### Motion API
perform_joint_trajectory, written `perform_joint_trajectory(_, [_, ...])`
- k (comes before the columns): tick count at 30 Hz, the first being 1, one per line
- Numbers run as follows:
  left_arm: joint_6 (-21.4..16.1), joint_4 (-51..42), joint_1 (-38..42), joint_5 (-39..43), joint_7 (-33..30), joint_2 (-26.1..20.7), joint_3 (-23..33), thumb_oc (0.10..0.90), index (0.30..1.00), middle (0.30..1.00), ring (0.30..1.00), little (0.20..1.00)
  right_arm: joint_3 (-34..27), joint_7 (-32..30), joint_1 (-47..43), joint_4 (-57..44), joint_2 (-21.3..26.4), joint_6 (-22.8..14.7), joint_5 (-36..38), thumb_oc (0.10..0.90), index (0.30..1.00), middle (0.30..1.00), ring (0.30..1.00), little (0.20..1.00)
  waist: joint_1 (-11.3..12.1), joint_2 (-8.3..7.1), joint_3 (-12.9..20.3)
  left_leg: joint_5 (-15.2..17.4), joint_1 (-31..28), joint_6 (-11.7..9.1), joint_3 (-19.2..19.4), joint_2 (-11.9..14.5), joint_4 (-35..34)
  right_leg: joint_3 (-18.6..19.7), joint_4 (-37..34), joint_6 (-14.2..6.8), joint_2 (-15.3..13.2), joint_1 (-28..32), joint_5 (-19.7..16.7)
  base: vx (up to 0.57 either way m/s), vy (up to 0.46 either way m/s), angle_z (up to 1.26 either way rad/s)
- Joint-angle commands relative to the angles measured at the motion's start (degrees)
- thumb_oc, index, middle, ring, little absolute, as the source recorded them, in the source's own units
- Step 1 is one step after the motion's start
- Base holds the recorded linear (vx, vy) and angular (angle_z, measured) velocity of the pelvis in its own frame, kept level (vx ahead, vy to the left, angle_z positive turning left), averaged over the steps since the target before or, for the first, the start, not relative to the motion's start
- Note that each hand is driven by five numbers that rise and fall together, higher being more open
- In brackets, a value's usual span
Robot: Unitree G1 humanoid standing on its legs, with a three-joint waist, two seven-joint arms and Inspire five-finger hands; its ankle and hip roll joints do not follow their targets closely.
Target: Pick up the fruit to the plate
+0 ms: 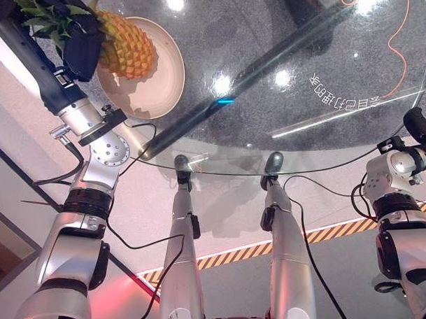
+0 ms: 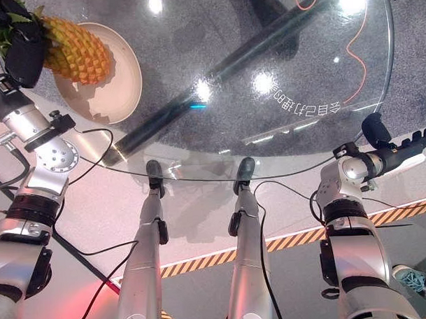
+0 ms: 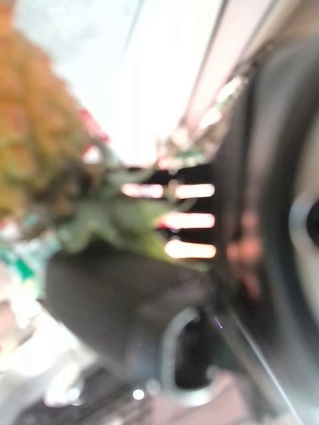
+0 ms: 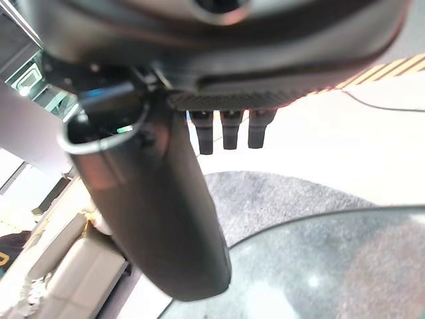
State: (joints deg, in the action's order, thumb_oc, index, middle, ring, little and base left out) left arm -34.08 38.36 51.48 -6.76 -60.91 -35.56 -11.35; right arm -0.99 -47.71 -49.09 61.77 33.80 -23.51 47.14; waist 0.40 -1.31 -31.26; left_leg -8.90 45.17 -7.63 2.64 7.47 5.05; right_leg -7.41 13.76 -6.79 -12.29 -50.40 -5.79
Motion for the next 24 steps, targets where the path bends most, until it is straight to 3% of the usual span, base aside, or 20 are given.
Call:
perform_joint_trajectory(1, [-5.7, -1.0, 6.5, -1.6, -4.5, -4.4, 3.8, 0.1, 0.3, 0.3, 0.3, 0.2, 0.8, -4.3, 2.0, 4.1, 6.0, 0.3, 0.6, 0.8, 0.9, 0.9, 0.9, 0.9, -0.5, 1.26, 1.5, 6.0, 1.8, -0.2, -1.0, -2.1, 4.7, -2.0, -2.6, -1.1, 1.5, 2.7, 2.1, 0.0, 0.0, 0.0])
perform_joint_trajectory(13, [-3.5, -0.2, 8.0, -2.4, -5.1, -4.6, 1.2, 0.1, 0.3, 0.3, 0.3, 0.2, 1.4, -0.4, 3.0, 14.9, 7.1, 16.3, 11.1, 0.8, 0.9, 0.9, 0.9, 0.9, 0.0, 1.36, 1.5, 6.0, 1.9, 0.1, -1.0, -2.1, 5.3, -2.0, -2.2, -1.1, 1.7, 3.0, 2.2, 0.0, 0.0, 0.0])
perform_joint_trajectory(24, [-2.4, -1.2, 6.6, -3.6, -5.0, -4.1, 0.7, 0.1, 0.3, 0.3, 0.3, 0.2, 1.5, 5.2, 5.0, 17.7, 6.5, 23.1, 14.0, 0.8, 0.9, 0.9, 0.9, 0.9, 0.4, 1.11, 1.5, 5.8, 1.7, 0.2, -1.2, -2.1, 5.5, -2.1, -1.9, -1.2, 1.8, 3.2, 1.9, 0.0, 0.0, 0.0])
